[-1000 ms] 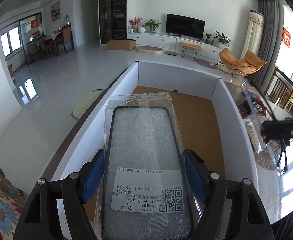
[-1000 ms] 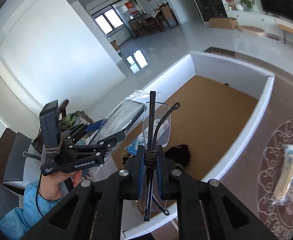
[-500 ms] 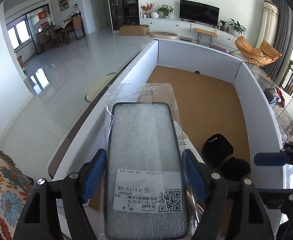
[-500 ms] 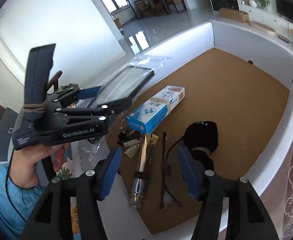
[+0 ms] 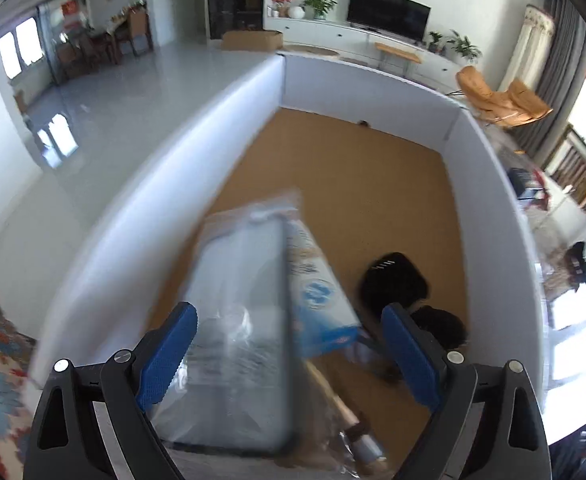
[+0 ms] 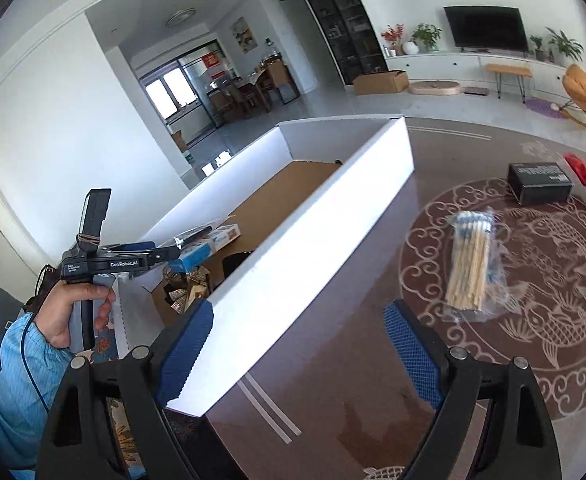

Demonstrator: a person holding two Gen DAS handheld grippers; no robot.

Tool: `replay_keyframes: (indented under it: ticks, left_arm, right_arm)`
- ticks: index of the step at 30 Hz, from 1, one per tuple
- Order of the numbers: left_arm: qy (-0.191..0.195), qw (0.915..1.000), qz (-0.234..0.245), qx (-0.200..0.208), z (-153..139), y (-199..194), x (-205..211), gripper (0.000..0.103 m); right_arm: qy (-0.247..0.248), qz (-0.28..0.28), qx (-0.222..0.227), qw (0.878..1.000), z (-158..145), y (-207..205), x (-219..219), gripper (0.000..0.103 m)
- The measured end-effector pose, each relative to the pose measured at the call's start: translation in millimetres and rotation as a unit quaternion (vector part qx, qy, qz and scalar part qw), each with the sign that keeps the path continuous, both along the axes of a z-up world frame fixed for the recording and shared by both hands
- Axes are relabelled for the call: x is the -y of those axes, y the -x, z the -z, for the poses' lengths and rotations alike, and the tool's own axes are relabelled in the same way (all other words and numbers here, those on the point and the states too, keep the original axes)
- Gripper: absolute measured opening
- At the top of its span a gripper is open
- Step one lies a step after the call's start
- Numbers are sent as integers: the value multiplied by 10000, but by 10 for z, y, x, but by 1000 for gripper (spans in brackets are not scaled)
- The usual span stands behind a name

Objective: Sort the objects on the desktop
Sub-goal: 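Lower the phone case and glasses into the white bin and open both tools, then move both empty tools back over the table toward the cotton swabs and pouch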

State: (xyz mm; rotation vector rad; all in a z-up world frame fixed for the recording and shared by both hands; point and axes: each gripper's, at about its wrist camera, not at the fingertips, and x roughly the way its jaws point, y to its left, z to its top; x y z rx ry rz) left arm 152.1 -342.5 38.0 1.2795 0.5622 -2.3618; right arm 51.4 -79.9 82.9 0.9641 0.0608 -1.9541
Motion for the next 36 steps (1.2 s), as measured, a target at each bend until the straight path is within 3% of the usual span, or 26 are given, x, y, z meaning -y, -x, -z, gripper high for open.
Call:
replay_keyframes:
  ticks: [2,4,8,11,15,19,22,25,30,33,36]
  left_arm:
    - [31,9997,242,11,-27,77,-79,88]
    - [-264,9984,389,-308,-107,129,-124,88]
    - [-71,9962,67,-860,-429,64,-169,88]
    - [54,9947,171,-1016,-644,75,-356,89]
    - [355,9880,852,-1238,-903,222,-920,89]
    - [155,9723,1768,-1521,-1016,385,-1718,90]
    - [-266,9594,2433,-1402,-847,586,-2326,96]
    - [-393,9536,2814,-997,-432,870,-2825,97]
    - [-101,9667,2542,-264,354,1380,-3278,97]
    - [9,9753,2197,-210,580,1553,-3358,97]
    - [338,9796,1963,-272,616,1662,-3425,101]
  right_arm:
    - [27,126,50,9999,21,31,-147,89]
    - [64,206,114,9997,32,60,-258,89]
    - [115,293,61,9995,-11,41,-426,89]
    - [2,436,7,9990,20,64,-543,89]
    - [-362,1003,55,9943,267,223,-941,89]
    - [-1140,1791,-157,9771,555,348,-1507,89]
    - [-1666,2167,-365,9612,672,377,-1905,89]
    - [-1966,2532,-425,9463,749,427,-2266,89]
    - [-2022,2971,-289,9327,846,494,-2681,89]
    - [-2079,3046,-367,9288,851,484,-2738,89]
    - [-2124,3045,-438,9275,870,491,-2727,92]
